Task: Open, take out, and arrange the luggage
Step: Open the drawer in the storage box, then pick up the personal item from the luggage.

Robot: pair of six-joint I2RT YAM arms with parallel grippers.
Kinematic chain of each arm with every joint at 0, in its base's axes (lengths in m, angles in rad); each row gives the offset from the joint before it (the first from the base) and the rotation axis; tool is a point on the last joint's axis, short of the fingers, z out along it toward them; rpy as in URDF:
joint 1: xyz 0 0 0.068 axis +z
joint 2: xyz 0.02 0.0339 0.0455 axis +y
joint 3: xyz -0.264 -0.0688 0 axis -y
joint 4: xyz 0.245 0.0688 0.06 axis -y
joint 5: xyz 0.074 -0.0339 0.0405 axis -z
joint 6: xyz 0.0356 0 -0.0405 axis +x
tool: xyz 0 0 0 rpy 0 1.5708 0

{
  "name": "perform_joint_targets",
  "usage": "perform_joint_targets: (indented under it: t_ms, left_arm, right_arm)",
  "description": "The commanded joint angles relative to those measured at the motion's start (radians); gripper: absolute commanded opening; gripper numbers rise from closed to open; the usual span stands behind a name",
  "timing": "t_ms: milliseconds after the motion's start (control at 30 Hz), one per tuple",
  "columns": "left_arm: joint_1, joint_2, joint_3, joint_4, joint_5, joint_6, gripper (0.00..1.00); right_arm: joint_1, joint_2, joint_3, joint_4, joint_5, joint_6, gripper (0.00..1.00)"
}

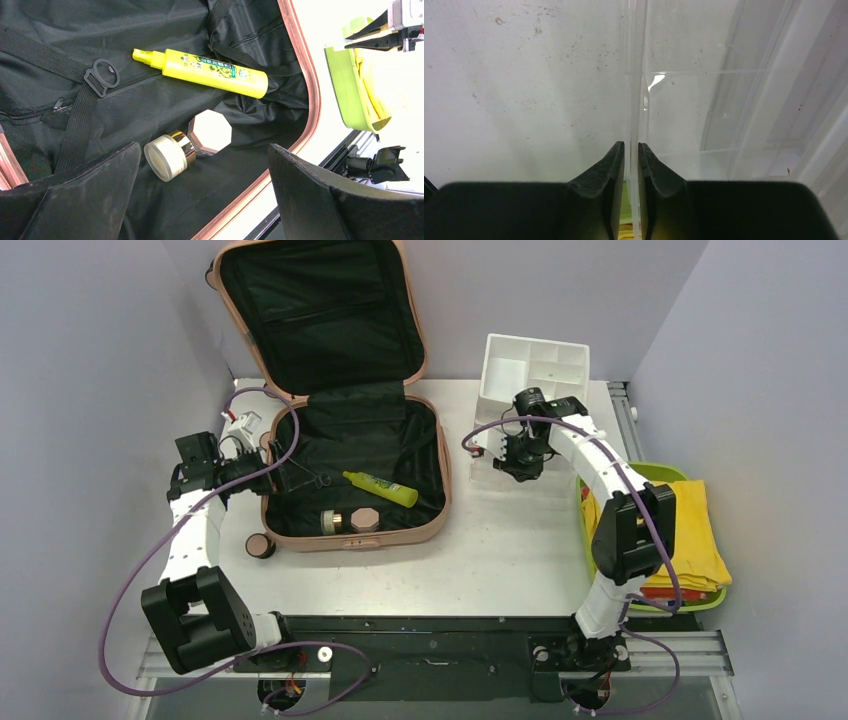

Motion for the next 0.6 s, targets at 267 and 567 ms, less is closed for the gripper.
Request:
perform_joint_targets:
  t_ms: [267,567]
  left_arm:
    - [-0.167,0.049,0.094,-0.07,-0.055,0.28,0.96]
    - [-0.503,0.322,0.281,-0.068,-0.334,0.734,0.96]
  right_arm:
    - [0.021,-0.197,0.054,0.048,-0.022,0.199,0.8]
    - [0.024,-0.374,0.039,0.16,-0.158,0.325,0.84]
